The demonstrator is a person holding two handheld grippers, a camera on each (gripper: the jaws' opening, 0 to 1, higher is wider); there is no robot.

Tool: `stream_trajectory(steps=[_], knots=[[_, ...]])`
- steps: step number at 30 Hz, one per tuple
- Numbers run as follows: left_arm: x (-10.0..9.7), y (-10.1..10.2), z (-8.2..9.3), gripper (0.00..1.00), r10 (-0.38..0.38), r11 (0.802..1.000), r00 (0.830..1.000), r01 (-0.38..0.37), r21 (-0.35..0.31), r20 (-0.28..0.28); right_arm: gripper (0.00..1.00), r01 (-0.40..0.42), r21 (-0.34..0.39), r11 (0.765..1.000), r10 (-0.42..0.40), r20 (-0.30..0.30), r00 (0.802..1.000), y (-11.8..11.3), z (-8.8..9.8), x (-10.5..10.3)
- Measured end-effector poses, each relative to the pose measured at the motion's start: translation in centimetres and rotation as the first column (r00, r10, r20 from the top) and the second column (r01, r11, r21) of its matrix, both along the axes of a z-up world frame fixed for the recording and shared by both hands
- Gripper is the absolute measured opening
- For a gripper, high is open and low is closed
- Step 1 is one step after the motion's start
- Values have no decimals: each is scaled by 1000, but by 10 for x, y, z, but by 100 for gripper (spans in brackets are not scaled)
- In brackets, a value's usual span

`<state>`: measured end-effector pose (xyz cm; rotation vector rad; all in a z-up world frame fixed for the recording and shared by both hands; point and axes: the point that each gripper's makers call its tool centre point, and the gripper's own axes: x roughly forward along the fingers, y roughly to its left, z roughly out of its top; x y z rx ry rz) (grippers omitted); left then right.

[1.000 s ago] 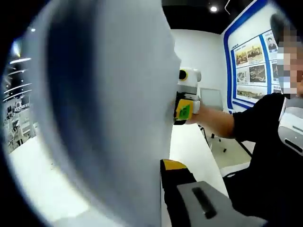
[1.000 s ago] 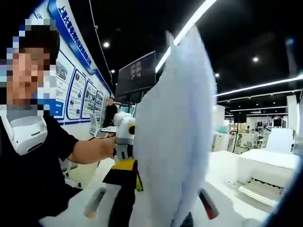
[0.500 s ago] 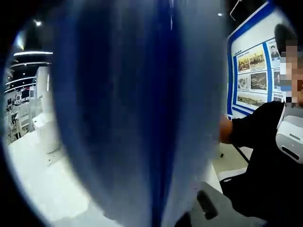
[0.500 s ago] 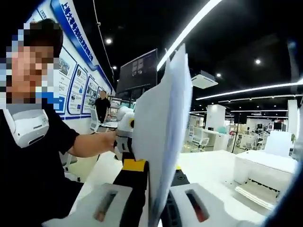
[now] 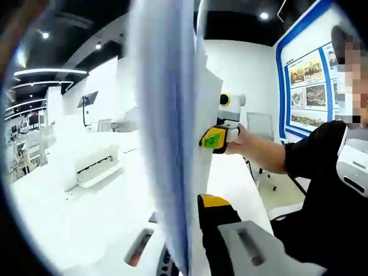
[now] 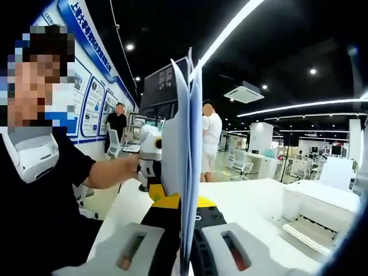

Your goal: Organize the stack of printing papers by aligning and flattening the scattered papers on the table

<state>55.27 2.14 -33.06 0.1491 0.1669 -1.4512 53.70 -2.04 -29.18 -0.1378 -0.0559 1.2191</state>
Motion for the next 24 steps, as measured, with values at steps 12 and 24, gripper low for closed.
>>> stream_trajectory(steps=[12, 24], knots=[[8, 32, 35, 16, 96, 994, 983, -103, 38, 155, 0, 38, -234, 972, -27, 48, 998, -11, 13, -2], [7, 49, 47, 20, 149, 972, 949, -192, 134, 278, 0, 22, -561, 828, 28, 80, 996, 2, 8, -8]])
